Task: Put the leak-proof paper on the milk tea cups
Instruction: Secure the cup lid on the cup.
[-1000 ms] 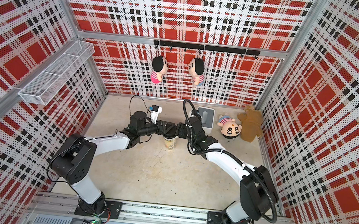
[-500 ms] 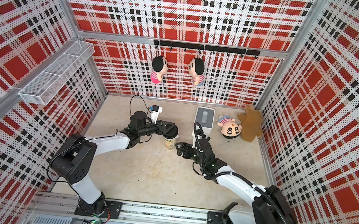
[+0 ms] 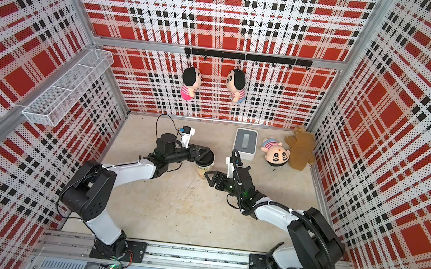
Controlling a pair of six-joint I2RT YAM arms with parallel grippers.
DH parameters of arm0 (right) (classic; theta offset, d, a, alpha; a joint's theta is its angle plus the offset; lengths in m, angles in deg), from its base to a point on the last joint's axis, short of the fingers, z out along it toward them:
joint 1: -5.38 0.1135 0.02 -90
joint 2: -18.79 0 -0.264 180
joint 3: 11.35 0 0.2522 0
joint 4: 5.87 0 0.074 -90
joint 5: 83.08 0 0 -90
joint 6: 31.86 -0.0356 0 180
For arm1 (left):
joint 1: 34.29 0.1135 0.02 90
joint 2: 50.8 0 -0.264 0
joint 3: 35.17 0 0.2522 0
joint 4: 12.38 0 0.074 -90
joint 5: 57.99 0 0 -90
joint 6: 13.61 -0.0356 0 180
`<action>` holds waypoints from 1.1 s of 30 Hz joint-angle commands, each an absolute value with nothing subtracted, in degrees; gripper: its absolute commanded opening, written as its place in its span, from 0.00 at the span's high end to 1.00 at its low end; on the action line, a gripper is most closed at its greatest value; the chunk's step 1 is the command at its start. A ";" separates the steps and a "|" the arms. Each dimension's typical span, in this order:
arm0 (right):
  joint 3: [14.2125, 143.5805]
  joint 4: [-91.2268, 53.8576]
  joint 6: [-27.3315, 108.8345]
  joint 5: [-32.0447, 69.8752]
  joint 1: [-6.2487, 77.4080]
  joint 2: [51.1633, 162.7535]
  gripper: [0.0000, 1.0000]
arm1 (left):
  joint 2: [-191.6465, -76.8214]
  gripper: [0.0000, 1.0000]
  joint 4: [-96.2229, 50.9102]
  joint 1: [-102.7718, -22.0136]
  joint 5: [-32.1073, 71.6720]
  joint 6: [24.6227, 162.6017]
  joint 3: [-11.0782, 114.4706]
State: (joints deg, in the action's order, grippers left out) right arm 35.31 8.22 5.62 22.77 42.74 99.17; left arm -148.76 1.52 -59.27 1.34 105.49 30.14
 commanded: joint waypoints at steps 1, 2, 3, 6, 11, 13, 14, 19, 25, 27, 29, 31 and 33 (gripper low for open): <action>37.38 11.78 4.52 24.24 41.66 100.10 0.24 | -156.23 0.45 -19.28 -61.06 3.46 99.87 24.82; 37.61 11.85 4.53 24.43 41.30 100.46 0.24 | -156.28 0.45 -19.28 -61.03 3.45 99.94 24.82; 37.75 12.36 4.40 24.98 40.88 100.73 0.24 | -156.34 0.45 -19.28 -61.05 3.48 99.90 24.80; 38.49 13.91 3.65 26.08 39.88 101.57 0.25 | -156.24 0.45 -19.28 -61.05 3.45 99.78 24.74; 41.85 10.92 4.84 25.76 39.74 102.98 0.27 | -156.33 0.45 -19.37 -61.10 3.43 99.77 24.82; 42.47 9.68 5.12 25.13 39.53 103.54 0.31 | -156.42 0.45 -19.37 -61.06 3.36 99.74 24.75; 42.57 9.49 5.16 25.11 39.33 103.85 0.32 | -156.37 0.45 -19.37 -61.06 3.27 99.74 24.78; 41.92 10.31 4.96 25.61 38.46 105.14 0.34 | -156.41 0.45 -19.37 -61.03 3.18 99.72 24.79; 39.57 13.51 4.65 26.64 38.25 105.21 0.34 | -156.51 0.45 -19.37 -61.09 3.10 99.68 24.81; 38.17 15.87 3.98 27.62 37.95 105.33 0.34 | -156.46 0.45 -19.37 -61.08 3.10 99.68 24.74; 37.51 17.31 3.65 28.42 37.81 105.83 0.34 | -156.66 0.45 -19.37 -61.06 3.02 99.61 24.72; 37.21 18.17 3.31 28.93 37.64 106.45 0.34 | -156.76 0.45 -19.37 -61.09 3.10 99.53 24.73; 37.20 18.42 2.90 28.89 37.48 107.04 0.34 | -157.01 0.45 -19.37 -61.08 2.93 99.53 24.82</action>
